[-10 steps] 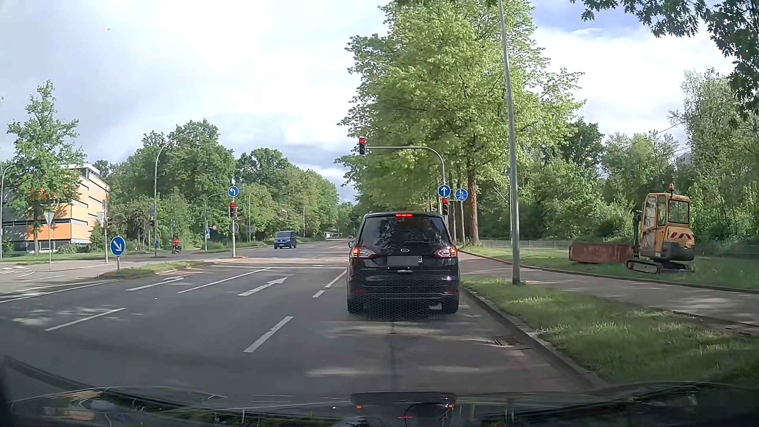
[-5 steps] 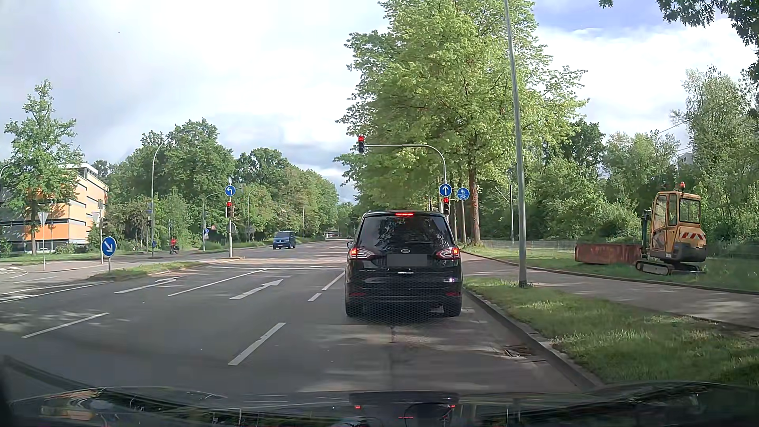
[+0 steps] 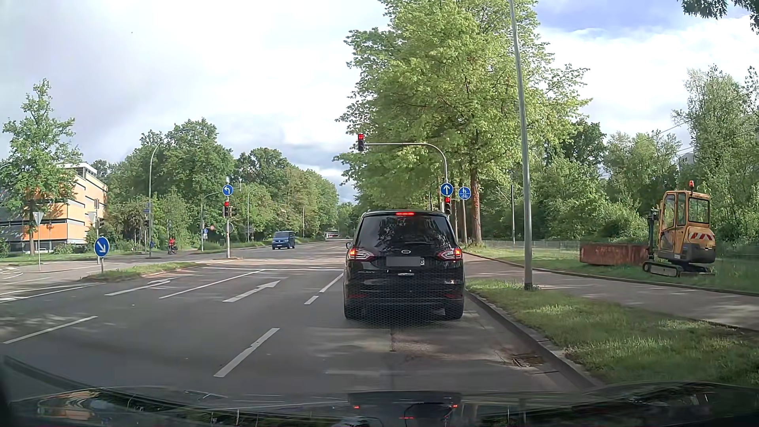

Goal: Follow the waypoints while adhering to traffic rules and regulations

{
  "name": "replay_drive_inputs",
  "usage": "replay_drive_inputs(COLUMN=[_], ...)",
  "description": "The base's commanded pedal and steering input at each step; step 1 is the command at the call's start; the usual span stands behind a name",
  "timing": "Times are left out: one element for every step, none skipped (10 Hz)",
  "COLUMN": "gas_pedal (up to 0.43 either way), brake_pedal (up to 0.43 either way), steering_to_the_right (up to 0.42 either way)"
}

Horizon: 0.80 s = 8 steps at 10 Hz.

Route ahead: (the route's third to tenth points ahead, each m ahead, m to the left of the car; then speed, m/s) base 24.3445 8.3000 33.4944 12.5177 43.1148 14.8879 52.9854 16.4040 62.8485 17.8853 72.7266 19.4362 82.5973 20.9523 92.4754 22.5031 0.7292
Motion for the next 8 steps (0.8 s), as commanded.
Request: replay_drive_inputs(gas_pedal=[0.0,0.0,0.0,0.0,0.0,0.0,0.0,0.0], brake_pedal=[0.037,0.037,0.037,0.037,0.037,0.037,0.037,0.037], steering_to_the_right=[0.001,0.002,0.002,0.002,0.002,0.002,0.002,0.002])
